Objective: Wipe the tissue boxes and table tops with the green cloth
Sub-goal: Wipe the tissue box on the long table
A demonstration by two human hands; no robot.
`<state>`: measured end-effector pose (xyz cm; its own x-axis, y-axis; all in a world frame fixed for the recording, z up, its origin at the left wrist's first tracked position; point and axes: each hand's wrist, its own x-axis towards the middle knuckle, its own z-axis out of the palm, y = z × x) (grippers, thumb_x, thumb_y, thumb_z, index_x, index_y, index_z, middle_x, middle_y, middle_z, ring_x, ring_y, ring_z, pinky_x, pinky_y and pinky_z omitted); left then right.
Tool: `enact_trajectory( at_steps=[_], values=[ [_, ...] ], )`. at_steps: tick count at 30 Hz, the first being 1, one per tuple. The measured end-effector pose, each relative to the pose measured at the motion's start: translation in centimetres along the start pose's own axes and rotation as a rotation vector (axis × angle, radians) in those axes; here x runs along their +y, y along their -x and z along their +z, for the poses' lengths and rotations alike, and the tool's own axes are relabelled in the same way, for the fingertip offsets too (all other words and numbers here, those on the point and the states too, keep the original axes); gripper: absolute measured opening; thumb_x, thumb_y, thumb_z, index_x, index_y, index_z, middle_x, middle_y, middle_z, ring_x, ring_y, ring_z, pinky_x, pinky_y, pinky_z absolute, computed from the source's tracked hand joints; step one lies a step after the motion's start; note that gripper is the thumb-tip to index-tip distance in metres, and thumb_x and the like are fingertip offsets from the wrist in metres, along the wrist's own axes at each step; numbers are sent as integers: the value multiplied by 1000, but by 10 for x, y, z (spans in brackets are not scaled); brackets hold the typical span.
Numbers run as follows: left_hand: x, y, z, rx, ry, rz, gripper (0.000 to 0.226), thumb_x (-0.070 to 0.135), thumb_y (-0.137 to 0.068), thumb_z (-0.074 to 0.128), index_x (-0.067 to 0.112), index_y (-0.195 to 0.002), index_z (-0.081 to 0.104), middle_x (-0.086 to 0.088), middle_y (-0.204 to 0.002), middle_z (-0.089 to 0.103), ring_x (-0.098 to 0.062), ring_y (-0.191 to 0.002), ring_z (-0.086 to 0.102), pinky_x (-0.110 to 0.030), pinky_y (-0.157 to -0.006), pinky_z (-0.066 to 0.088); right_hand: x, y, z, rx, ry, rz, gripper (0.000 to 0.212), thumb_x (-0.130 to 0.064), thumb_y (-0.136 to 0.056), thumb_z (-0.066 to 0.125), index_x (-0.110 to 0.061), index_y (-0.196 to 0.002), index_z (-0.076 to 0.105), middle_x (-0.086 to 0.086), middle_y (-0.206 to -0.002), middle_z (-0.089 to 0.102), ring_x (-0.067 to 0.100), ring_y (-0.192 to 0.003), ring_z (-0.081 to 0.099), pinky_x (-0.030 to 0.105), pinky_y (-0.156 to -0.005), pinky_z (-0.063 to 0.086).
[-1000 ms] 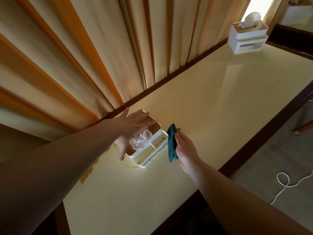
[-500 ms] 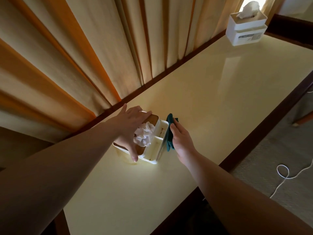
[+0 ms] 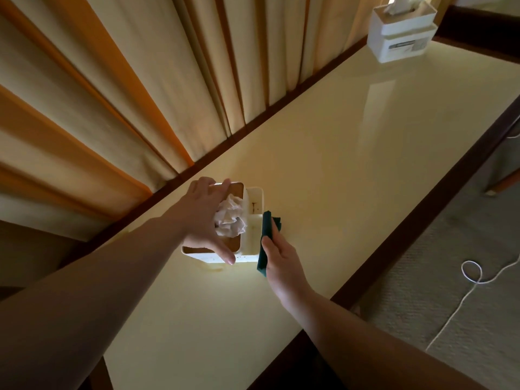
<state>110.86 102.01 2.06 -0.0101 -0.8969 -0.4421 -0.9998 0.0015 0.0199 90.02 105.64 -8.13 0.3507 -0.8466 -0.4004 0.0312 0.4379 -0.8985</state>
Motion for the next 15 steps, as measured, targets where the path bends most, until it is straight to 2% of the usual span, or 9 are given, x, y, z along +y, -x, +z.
enact_trajectory(
  at_steps=[3, 6, 11, 12, 15],
  values=[
    [1, 1, -1, -3, 14, 9, 171, 93, -25, 75, 29, -161, -7, 3, -152, 15, -22, -145, 10, -45, -123, 28, -9, -5, 0, -15, -101, 33, 48, -8, -107, 43, -30, -146, 57, 0, -105, 73, 9, -88, 70, 21, -71, 54],
    [1, 0, -1, 0, 10, 18, 170, 93, -27, 76, 29, -161, -6, 3, -151, 14, -23, -145, 9, -44, -124, 25, -23, -24, 3, 12, -123, 28, 46, -10, -105, 44, -33, -140, 63, 5, -110, 74, 22, -98, 70, 35, -81, 57],
    [2, 0, 2, 6, 66, -2, 171, 92, -25, 77, 31, -162, -7, 5, -151, 11, -23, -147, 8, -46, -124, 26, -40, -61, -1, 32, -85, 35, 43, -23, -100, 48, -58, -114, 68, 7, -113, 75, 31, -103, 70, 42, -88, 55],
    [2, -1, 2, 7, 69, 0, 171, 91, -26, 77, 31, -162, -7, 5, -151, 11, -23, -147, 8, -46, -124, 26, -39, -64, -2, 27, -72, 32, 41, -26, -100, 48, -59, -116, 67, 5, -114, 75, 30, -105, 70, 43, -91, 55],
    [2, -1, 2, 11, 50, 5, 169, 92, -28, 77, 30, -161, -6, 4, -150, 13, -23, -145, 9, -46, -124, 26, -30, -57, -3, 4, 19, -13, 48, -35, -99, 43, -49, -143, 55, -7, -122, 72, 19, -111, 69, 43, -98, 55]
  ],
)
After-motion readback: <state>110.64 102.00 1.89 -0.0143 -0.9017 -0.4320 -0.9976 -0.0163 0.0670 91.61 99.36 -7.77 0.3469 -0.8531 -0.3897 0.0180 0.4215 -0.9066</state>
